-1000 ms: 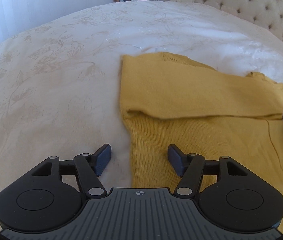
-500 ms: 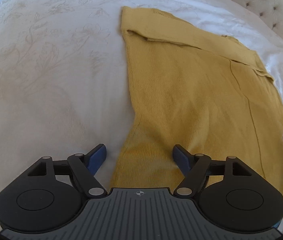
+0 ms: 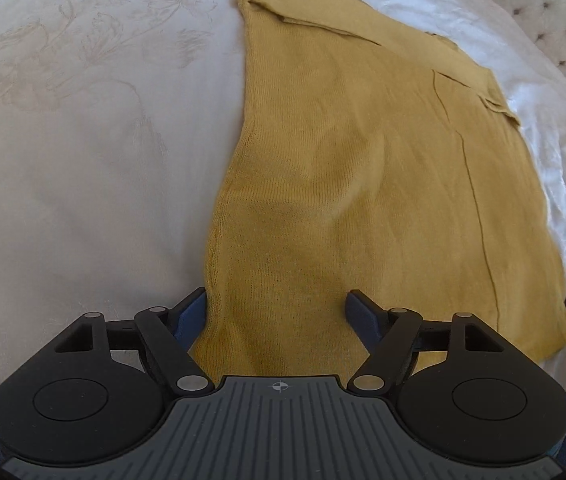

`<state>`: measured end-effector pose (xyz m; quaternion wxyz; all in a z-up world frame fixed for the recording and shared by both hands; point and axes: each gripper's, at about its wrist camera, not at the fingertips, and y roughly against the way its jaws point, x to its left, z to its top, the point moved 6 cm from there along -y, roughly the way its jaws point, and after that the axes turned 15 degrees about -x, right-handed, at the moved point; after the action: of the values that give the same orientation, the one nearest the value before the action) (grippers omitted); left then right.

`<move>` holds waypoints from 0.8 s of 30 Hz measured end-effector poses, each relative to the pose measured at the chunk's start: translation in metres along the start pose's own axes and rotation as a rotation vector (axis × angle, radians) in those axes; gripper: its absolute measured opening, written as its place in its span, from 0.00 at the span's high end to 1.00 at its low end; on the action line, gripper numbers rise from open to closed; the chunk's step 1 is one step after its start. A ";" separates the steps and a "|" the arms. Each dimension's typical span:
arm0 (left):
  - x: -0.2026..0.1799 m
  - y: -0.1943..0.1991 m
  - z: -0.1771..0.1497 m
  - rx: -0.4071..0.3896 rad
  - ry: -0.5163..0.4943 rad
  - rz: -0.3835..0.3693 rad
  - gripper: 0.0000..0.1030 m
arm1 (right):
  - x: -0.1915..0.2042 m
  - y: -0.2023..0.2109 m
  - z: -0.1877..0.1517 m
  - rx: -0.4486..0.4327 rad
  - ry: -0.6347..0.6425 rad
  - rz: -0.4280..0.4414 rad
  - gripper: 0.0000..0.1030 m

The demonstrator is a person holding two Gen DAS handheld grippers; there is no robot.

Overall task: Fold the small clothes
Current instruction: 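Move the left gripper to the sweater hem and close on it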

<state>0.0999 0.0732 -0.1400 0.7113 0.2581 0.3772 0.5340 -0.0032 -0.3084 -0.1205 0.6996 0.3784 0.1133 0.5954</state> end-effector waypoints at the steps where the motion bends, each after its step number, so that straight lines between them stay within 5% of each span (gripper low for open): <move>1: 0.000 0.001 -0.003 0.011 0.003 -0.008 0.30 | -0.003 -0.001 -0.003 0.020 -0.011 0.001 0.11; 18: -0.001 0.001 -0.014 0.057 0.038 -0.059 0.31 | -0.008 -0.013 -0.023 0.131 -0.118 0.112 0.07; 24: 0.012 0.020 -0.017 -0.015 0.098 -0.038 0.42 | -0.008 -0.013 -0.023 0.130 -0.126 0.117 0.06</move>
<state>0.0764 0.0899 -0.1376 0.7039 0.2192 0.4121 0.5354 -0.0098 -0.3063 -0.1475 0.6435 0.4656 0.0849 0.6016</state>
